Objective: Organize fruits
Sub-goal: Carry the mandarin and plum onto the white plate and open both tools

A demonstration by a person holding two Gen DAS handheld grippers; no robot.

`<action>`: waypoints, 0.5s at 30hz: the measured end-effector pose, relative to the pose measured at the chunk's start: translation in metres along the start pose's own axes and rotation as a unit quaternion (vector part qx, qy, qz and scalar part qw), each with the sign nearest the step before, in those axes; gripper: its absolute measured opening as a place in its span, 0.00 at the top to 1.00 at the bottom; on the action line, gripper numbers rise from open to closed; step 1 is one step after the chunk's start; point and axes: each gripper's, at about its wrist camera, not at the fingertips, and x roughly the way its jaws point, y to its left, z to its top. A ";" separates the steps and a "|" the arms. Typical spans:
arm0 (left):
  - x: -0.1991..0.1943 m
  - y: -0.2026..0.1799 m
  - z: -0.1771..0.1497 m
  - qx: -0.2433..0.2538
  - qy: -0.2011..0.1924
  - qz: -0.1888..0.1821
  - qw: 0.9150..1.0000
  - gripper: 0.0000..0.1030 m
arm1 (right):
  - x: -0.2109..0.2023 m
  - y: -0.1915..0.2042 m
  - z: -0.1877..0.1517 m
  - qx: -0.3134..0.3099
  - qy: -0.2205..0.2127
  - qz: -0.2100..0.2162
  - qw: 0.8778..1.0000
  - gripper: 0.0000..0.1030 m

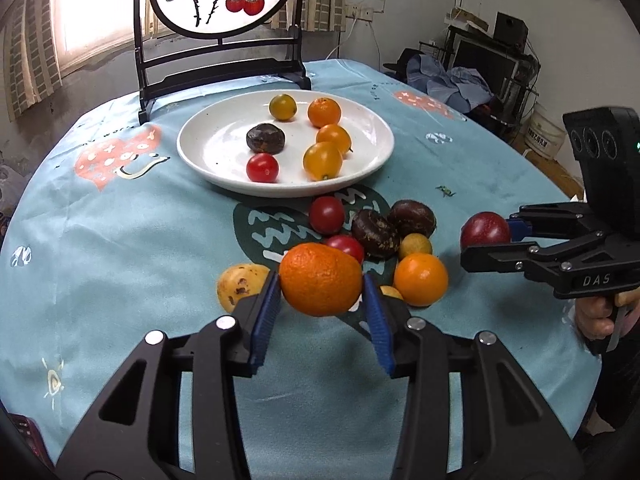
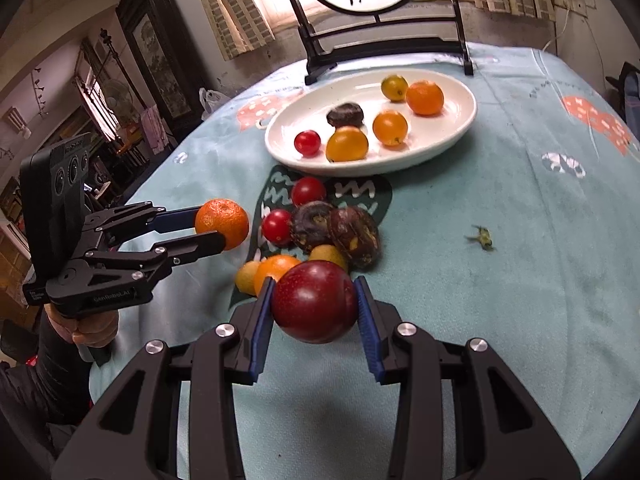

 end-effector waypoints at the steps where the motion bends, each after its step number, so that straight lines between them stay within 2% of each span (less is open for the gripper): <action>1: -0.003 0.003 0.003 -0.011 -0.009 -0.004 1.000 0.58 | -0.001 0.001 0.002 -0.003 -0.008 -0.004 1.000 0.61; 5: -0.009 0.013 0.025 -0.046 -0.048 0.002 0.998 0.58 | -0.003 -0.001 0.018 0.013 -0.047 0.001 0.999 0.61; 8: -0.002 0.022 0.051 -0.072 -0.064 0.006 0.995 0.58 | 0.000 -0.012 0.044 0.039 -0.084 -0.002 0.996 0.61; 11: 0.018 0.031 0.076 -0.089 -0.063 0.029 0.994 0.58 | 0.012 -0.027 0.072 0.060 -0.103 -0.022 0.993 0.61; 15: 0.049 0.045 0.096 -0.109 -0.045 0.051 0.992 0.58 | 0.037 -0.046 0.096 0.073 -0.101 -0.043 0.991 0.61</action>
